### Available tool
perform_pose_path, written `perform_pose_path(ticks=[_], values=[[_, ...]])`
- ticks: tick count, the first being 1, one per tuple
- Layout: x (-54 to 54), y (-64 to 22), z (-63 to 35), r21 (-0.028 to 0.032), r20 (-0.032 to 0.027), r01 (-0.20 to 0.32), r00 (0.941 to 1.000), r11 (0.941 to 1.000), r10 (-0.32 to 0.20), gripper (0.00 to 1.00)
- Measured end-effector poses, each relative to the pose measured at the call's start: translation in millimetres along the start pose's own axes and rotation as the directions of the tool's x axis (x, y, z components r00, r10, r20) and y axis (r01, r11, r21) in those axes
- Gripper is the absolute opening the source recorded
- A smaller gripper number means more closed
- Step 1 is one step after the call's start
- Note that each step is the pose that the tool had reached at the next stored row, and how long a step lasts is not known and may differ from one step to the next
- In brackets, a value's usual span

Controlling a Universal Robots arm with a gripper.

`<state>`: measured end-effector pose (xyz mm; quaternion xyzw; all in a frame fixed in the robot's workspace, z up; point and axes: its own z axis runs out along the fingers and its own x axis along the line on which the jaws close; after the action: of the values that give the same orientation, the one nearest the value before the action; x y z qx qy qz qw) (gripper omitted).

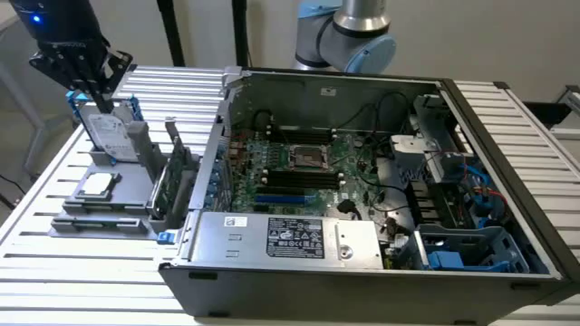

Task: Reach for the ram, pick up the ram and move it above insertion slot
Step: 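Reach for the ram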

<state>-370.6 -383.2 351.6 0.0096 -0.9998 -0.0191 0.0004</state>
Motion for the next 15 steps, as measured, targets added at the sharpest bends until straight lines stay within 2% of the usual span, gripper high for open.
perform_pose_path(ticks=[12, 13, 15], values=[[0.0, 0.0, -0.1, 0.0001, -0.0001, 0.0, 1.0, 1.0, 0.0, 0.11], [0.1, -0.5, -0.2, 0.0001, -0.0004, 0.0, 1.0, 1.0, 0.0, 0.11], [0.2, -6.7, -0.4, 0.0001, -0.0001, 0.0, 1.0, 1.0, 0.0, 0.11]])
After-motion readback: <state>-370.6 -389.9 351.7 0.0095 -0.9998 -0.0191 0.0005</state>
